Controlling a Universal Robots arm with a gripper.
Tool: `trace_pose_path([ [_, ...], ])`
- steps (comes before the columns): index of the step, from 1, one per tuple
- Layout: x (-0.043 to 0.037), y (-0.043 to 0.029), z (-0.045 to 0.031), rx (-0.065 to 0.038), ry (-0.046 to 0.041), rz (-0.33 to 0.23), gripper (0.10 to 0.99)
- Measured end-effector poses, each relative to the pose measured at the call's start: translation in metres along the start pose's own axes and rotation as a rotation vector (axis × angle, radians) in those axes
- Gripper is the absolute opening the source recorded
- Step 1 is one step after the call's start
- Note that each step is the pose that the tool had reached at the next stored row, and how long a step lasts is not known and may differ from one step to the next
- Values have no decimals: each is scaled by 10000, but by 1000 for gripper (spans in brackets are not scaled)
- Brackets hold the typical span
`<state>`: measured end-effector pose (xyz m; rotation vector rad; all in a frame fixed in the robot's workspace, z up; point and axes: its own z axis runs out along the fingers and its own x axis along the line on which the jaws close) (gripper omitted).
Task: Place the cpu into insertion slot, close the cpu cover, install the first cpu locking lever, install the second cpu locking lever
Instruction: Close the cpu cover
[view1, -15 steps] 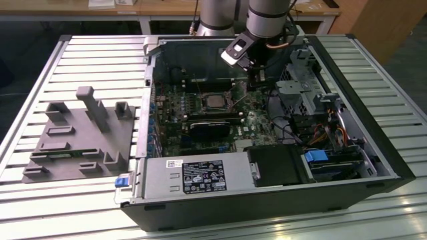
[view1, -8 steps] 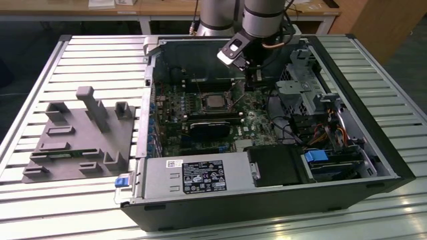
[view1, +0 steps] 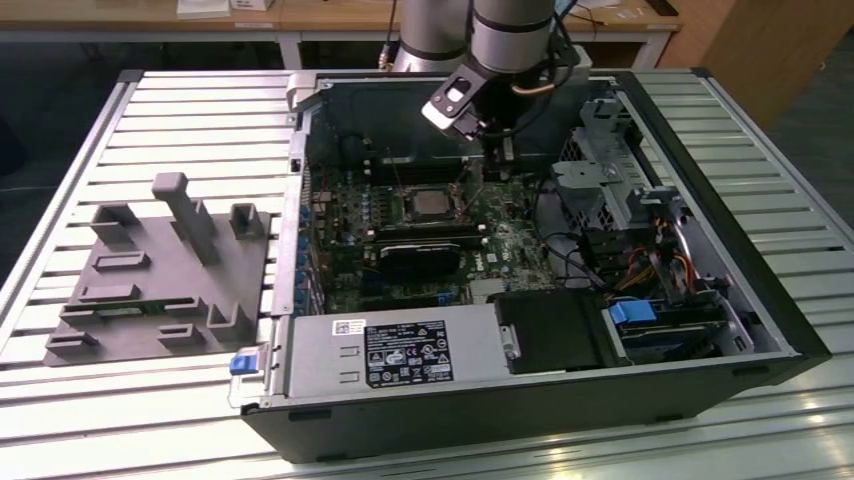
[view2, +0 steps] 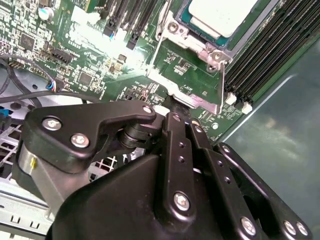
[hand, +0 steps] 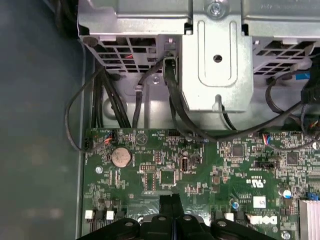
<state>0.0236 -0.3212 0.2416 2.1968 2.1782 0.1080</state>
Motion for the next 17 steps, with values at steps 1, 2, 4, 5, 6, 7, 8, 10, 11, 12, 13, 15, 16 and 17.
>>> trace_pose_path([
  [1,0,-20,-4,-38,1,1,106],
  [2,0,-39,-7,-74,2,3,106],
  [4,-1,-78,-14,-147,2,5,106],
  [5,-1,-98,-18,-185,1,5,106],
  [6,-1,-118,-21,-222,1,6,106],
  [7,-1,-139,-24,-260,2,8,106],
  [8,-1,-161,-27,-297,2,9,106],
  [10,-1,-206,-33,-375,4,9,106],
  [11,-2,-229,-36,-412,4,11,106],
  [12,-2,-251,-39,-448,4,11,106],
  [13,-2,-273,-42,-485,4,11,106],
  [15,-2,-317,-47,-557,3,13,106],
  [16,-2,-339,-49,-591,2,14,106],
  [17,-2,-358,-50,-624,3,14,106],
])
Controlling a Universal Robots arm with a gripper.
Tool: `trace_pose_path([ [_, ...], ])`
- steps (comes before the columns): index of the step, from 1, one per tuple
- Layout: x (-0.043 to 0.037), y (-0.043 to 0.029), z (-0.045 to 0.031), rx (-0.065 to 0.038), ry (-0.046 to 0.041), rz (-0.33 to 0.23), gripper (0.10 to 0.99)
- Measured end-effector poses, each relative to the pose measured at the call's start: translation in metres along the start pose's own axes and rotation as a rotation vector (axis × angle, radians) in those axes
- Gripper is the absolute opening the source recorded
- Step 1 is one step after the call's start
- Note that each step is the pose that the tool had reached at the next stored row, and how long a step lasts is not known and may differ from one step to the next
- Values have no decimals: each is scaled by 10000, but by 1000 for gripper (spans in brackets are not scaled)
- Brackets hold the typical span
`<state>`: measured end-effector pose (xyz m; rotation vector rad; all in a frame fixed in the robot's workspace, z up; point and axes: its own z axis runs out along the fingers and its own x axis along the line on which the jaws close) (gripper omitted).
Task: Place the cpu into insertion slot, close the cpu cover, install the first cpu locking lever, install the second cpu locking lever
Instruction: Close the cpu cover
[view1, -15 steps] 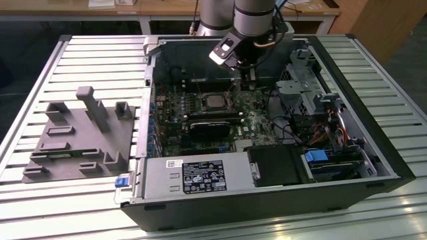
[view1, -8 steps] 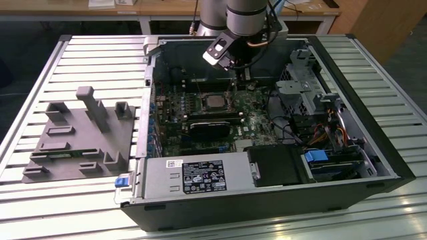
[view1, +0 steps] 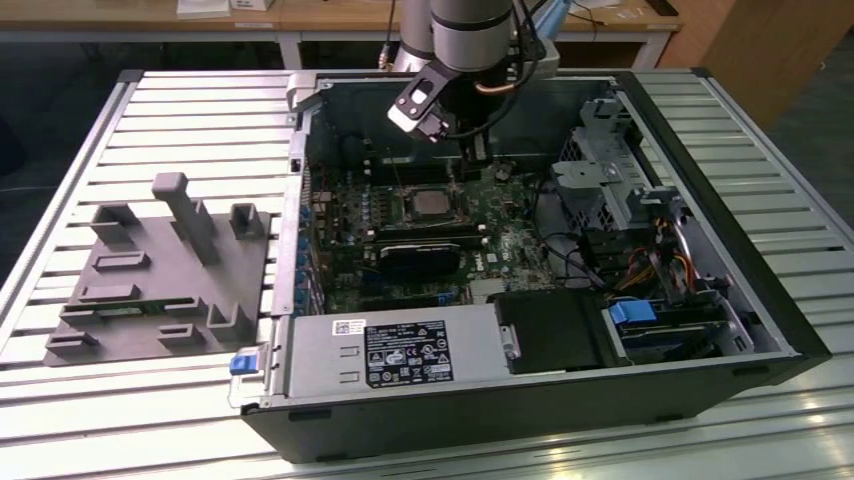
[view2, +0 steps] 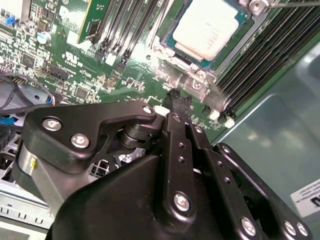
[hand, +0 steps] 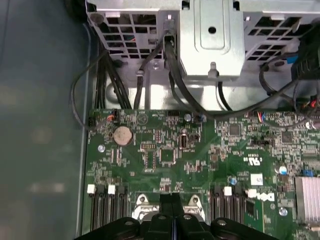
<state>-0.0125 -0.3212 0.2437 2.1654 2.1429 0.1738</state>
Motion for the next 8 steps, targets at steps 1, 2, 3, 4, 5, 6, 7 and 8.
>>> trace_pose_path([
  [1,0,-8,0,-14,2,1,106],
  [2,0,-8,0,-15,2,1,106],
  [3,0,-8,0,-16,3,0,106],
  [4,0,-8,-1,-16,2,0,106],
  [5,0,-9,-1,-15,2,0,106],
  [6,0,-9,-1,-15,1,1,106],
  [7,0,-9,-1,-14,2,1,106],
  [8,0,-9,-1,12,2,1,106],
])
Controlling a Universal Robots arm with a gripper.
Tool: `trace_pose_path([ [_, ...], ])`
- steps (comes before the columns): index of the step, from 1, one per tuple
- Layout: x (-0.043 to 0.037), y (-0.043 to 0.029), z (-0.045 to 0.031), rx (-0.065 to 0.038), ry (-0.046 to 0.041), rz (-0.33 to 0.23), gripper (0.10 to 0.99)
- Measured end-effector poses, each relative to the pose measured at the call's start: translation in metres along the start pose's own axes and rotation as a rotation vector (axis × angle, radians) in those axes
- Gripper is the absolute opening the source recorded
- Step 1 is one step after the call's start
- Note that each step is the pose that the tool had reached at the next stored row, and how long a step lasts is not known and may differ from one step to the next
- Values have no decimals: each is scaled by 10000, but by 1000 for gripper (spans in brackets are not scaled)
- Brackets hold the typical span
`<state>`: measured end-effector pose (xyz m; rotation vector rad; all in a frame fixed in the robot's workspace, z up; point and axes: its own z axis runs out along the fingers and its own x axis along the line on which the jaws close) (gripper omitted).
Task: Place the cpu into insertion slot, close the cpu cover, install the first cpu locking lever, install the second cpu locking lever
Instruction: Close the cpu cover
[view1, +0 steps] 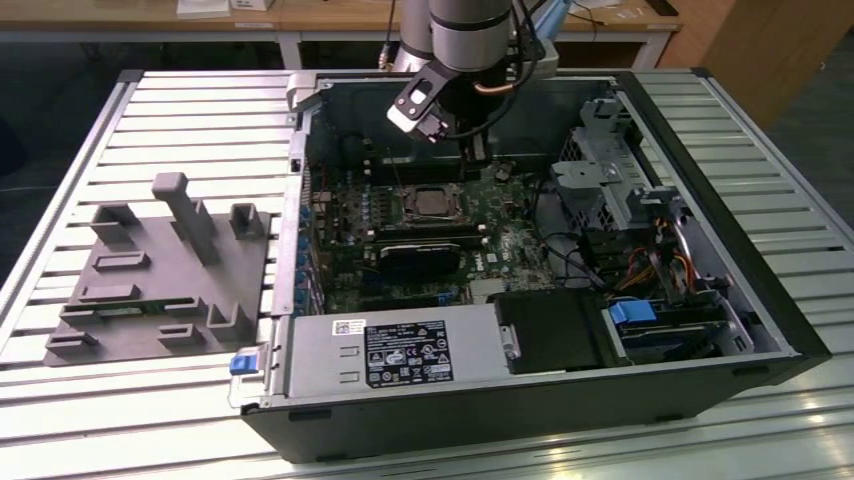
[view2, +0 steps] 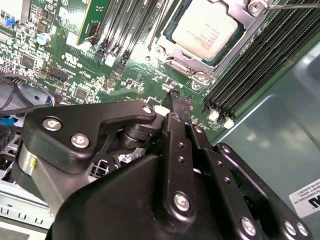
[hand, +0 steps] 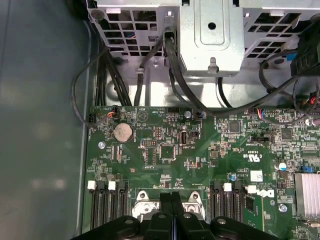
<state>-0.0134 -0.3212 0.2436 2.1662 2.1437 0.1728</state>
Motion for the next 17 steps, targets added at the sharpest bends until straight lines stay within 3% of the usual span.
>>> trace_pose_path([
  [1,0,1,2,114,-7,3,106],
  [4,0,9,7,619,-49,4,106],
  [5,0,9,6,673,-53,5,106],
  [11,0,9,7,697,-53,6,106],
  [14,0,13,10,1012,-76,8,106],
  [17,0,12,12,1031,-78,9,106],
])
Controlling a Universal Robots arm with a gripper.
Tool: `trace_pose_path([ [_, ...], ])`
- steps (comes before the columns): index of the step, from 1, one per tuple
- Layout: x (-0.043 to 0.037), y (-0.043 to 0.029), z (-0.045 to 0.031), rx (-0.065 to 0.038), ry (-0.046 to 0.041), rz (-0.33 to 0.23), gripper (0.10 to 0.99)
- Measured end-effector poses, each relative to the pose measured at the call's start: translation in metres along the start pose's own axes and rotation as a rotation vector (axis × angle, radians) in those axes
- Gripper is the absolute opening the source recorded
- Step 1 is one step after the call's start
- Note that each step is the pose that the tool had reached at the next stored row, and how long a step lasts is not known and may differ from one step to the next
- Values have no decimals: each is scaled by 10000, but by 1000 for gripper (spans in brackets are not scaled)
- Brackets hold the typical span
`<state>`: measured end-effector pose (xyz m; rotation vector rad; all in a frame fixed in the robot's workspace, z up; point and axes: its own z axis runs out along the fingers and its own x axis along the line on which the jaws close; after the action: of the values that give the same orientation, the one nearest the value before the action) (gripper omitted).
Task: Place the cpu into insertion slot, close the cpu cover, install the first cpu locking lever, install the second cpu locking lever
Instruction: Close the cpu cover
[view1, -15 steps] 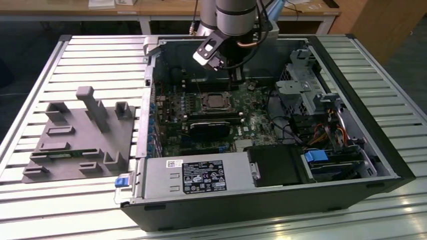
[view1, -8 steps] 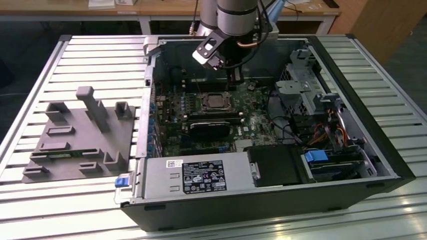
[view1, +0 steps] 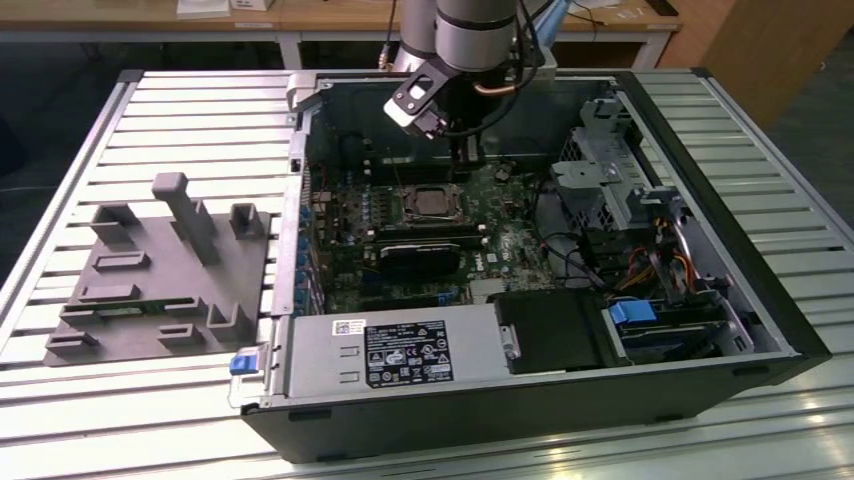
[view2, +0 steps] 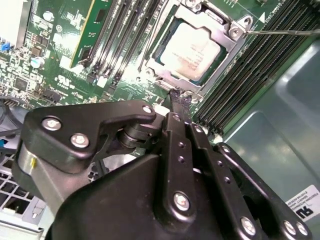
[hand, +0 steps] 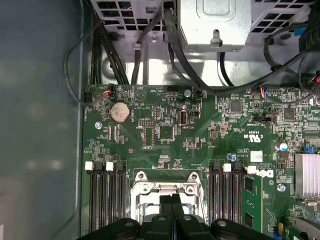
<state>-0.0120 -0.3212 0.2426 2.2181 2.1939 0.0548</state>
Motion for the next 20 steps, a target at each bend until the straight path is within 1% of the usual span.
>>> trace_pose_path([
  [5,-6,-13,27,0,0,0,106],
  [13,-21,-123,61,0,-1,-1,106],
  [15,-28,-135,69,-1,0,0,106],
  [20,-81,-154,80,0,0,0,106],
])
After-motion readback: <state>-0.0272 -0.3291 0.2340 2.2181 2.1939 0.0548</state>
